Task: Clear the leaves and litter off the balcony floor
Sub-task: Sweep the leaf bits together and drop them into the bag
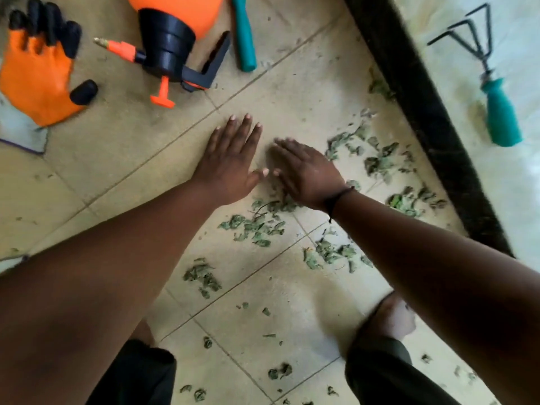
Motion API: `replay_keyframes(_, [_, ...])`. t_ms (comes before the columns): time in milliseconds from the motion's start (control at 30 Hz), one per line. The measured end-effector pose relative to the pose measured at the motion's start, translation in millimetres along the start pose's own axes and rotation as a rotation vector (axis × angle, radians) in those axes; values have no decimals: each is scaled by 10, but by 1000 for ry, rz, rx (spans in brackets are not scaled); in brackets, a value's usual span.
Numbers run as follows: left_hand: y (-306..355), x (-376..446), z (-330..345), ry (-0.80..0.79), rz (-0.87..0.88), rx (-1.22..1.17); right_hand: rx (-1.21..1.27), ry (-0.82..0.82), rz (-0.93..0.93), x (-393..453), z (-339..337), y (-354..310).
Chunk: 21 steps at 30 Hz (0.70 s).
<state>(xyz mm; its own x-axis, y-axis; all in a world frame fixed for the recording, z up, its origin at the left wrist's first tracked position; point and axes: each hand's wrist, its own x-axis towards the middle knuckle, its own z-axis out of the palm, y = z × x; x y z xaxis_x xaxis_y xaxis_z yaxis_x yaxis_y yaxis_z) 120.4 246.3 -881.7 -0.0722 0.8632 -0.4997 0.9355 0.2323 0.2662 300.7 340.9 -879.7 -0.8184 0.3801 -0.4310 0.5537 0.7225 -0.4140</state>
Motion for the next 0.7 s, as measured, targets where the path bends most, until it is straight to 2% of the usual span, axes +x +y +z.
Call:
replay_keyframes(33, [49, 86, -30, -1, 12, 12, 8, 68, 36, -12, -83, 122])
replay_keyframes(100, [137, 275, -83, -4, 24, 39, -37, 181, 232, 67, -344, 422])
replay_keyframes(167, [224, 483, -155, 3, 33, 54, -84, 164, 419, 205, -597, 849])
replay_keyframes(200, [267, 586, -202, 8, 41, 57, -110, 131, 453, 251, -684, 1036])
replay_keyframes(300, [376, 834, -340, 15, 67, 53, -55, 76, 411, 206, -728, 1255])
replay_keyframes(400, [520, 895, -335, -13, 85, 45, 82, 126, 418, -89, -543, 1072])
replay_keyframes(500, [769, 737, -118, -130, 231, 110, 186, 99, 259, -567, -356, 828])
replay_keyframes(533, [828, 656, -12, -161, 301, 122, 205, 136, 246, -732, -295, 810])
replay_keyframes(600, [893, 515, 152, -163, 385, 126, 261, 273, 440, -1076, -172, 865])
replay_keyframes(667, [944, 504, 213, -129, 370, 122, 302, 380, 744, -1431, -39, 1023])
replay_keyframes(700, [973, 539, 200, -107, 347, 124, 298, 384, 850, -1574, 25, 1090])
